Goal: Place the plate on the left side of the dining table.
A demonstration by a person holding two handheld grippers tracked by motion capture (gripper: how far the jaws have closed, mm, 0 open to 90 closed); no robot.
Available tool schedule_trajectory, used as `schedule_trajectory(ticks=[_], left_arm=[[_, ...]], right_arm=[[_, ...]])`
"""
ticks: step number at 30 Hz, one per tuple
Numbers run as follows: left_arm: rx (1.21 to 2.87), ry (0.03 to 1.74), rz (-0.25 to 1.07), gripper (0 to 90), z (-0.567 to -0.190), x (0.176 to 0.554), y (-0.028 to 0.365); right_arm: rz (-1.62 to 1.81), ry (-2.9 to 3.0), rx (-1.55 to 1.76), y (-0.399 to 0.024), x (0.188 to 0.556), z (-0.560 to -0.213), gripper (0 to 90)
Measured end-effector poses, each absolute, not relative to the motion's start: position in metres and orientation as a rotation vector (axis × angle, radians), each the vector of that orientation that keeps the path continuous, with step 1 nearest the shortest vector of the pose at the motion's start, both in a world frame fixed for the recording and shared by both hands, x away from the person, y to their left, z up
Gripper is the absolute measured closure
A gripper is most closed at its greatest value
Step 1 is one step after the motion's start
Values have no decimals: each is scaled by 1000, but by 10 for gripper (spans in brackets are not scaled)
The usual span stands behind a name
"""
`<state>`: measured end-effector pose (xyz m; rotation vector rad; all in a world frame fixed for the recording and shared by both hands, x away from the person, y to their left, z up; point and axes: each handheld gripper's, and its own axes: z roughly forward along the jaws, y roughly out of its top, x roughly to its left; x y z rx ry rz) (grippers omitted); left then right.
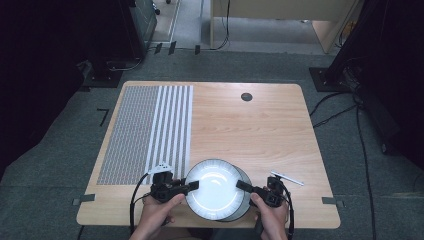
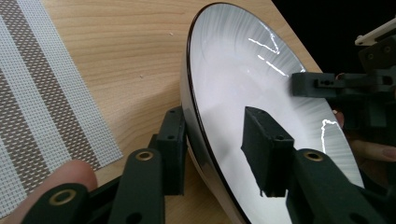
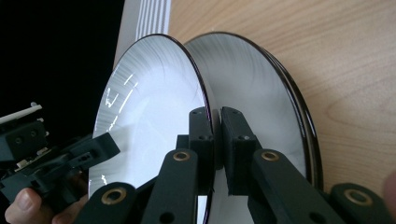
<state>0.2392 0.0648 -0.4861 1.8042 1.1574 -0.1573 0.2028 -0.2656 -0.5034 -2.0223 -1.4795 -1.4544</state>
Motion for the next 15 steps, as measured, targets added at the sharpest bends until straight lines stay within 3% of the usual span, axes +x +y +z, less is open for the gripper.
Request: schedule_trajectory(ticks=[7,9,11,15], left_arm=[[1764,1156,-187,688,-483,242,73],[1751,1154,-227,651,-484,243,74],[1754,1157,-252,545,-485,244,73],[1757,1151,-249,625,-485,243,72]], right_arm=[[-1530,-1489,-1988,-263,200,-494,821],[-1543,-1480,-1973,-261,199,-493,821],[-1545,-1456,-1952,-259,199,-494,821],[-1546,-1471,-1956,-255,199,-494,820]])
